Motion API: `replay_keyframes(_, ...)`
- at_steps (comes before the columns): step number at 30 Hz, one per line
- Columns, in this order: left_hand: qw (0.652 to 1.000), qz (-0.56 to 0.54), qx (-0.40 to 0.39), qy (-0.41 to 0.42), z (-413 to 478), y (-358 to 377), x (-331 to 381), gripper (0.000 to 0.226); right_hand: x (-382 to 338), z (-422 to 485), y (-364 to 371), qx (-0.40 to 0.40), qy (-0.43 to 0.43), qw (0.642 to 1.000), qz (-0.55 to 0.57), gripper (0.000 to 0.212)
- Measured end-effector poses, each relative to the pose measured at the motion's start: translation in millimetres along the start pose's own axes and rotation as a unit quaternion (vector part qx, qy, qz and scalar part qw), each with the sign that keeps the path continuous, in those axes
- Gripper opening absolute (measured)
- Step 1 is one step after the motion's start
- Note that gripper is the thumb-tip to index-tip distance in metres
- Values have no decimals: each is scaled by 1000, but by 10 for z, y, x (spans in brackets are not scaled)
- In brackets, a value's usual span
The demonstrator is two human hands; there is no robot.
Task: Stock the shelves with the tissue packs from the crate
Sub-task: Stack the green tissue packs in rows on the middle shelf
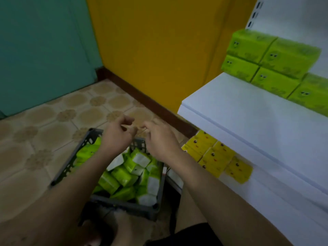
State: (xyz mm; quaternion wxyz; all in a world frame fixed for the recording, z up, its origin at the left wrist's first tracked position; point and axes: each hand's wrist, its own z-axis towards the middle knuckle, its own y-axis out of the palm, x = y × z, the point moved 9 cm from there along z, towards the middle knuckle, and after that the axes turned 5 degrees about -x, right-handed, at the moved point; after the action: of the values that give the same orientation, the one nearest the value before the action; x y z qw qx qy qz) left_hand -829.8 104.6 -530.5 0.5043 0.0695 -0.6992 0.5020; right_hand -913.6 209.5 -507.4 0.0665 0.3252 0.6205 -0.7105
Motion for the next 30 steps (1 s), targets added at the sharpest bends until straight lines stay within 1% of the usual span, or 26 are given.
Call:
replay_keyframes(2, 997, 16, -32, -63, 3, 117, -524, 27, 252, 152, 491, -98, 59, 993, 2, 35)
replay_keyframes(3, 994, 17, -50, -95, 5, 203, -757, 30, 380, 214, 685, -135, 81, 987, 7, 37)
replay_keyframes(6, 981, 7, -91, -174, 25, 508, -1364, 37, 786, 378, 1135, -204, 132, 970, 29, 44)
replay_keyframes(9, 961, 20, -144, -236, 18, 942, -1826, 48, 1201, 521, 1383, -239, 209, 947, 57, 49)
replay_keyframes(11, 947, 24, -181, -265, -9, 1317, -2053, 54, 1400, 648, 1409, -230, 243, 939, 82, 47)
replay_keyframes(13, 936, 17, -217, -277, -29, 1745, -2189, 58, 1556, 763, 1386, -207, 259, 940, 85, 43)
replay_keyframes(14, 927, 12, -244, -284, -53, 1979, -2237, 61, 1612, 792, 1410, -212, 261, 938, 78, 43)
replay_keyframes(16, 908, -12, -293, -298, -112, 2421, -2273, 66, 1663, 796, 1505, -253, 261, 929, 68, 45)
replay_keyframes(17, 902, -27, -304, -306, -138, 2589, -2290, 70, 1659, 785, 1549, -272, 260, 924, 70, 46)
replay_keyframes(20, 898, -40, -301, -317, -152, 2904, -2429, 91, 1604, 792, 1577, -299, 251, 918, 73, 51)
replay_keyframes(22, 905, -34, -299, -301, -134, 2962, -2496, 96, 1551, 828, 1563, -299, 237, 922, 69, 53)
replay_keyframes(24, 918, -25, -291, -267, -83, 2930, -2470, 92, 1521, 876, 1551, -287, 219, 930, 71, 53)
replay_keyframes(27, 931, 17, -279, -235, -67, 2837, -2445, 72, 1481, 869, 1538, -278, 208, 934, 84, 53)
replay_keyframes(29, 935, 26, -259, -240, -96, 2757, -2476, 62, 1476, 828, 1519, -278, 214, 932, 91, 54)
replay_keyframes(30, 934, 4, -243, -261, -110, 2696, -2505, 58, 1486, 810, 1513, -282, 218, 930, 90, 54)
